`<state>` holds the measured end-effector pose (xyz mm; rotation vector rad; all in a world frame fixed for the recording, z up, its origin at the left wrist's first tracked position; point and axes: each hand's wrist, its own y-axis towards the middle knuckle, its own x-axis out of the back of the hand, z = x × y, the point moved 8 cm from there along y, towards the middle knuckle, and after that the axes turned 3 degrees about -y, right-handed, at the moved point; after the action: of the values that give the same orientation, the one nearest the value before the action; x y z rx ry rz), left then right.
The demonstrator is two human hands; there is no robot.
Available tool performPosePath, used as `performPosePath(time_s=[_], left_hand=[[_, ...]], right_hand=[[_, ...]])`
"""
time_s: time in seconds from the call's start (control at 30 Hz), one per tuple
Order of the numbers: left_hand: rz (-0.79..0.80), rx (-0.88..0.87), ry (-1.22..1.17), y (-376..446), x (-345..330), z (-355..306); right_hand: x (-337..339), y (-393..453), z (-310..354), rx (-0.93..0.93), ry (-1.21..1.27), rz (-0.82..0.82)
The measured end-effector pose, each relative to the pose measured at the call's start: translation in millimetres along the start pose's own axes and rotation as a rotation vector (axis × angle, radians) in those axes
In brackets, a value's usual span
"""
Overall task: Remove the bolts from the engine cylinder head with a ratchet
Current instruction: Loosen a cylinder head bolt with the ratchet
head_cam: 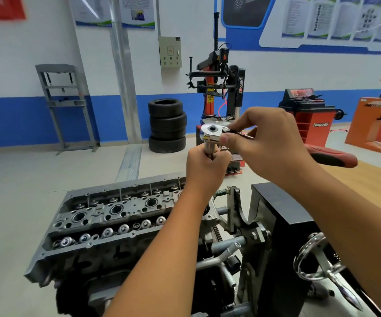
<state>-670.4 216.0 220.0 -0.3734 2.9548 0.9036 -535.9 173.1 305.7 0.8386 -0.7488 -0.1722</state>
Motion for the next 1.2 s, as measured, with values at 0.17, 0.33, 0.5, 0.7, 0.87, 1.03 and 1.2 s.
performPosePath(time_s=[0.17, 0.33, 0.5, 0.7, 0.87, 1.03, 1.2], left_hand=[[-0.031, -0.007, -0.004, -2, 1, -2], [-0.027, 0.034, -0.051, 1, 3, 2], [0.134, 0.051, -0.098, 0, -1, 8], [0.112, 0.081, -0.125, 2, 3, 9], [0.105, 0.131, -0.186, 4, 16, 15], [0.172, 0.179, -0.108, 5, 8, 13], [0.232, 0.24, -0.085, 10, 4, 13]], right_hand=[[-2, 0, 3, 0.026, 0.005, 0.03], [14, -28, 17, 0.25, -0.188, -0.25], [-5, 12, -12, 0.084, -0.382, -0.198], [-45, 66, -10, 0.2, -0.095, 0.016], [-65, 64, 10, 0.262, 0.028, 0.303], [-52, 72, 7, 0.278, 0.058, 0.72], [-43, 78, 5, 0.311, 0.06, 0.761]])
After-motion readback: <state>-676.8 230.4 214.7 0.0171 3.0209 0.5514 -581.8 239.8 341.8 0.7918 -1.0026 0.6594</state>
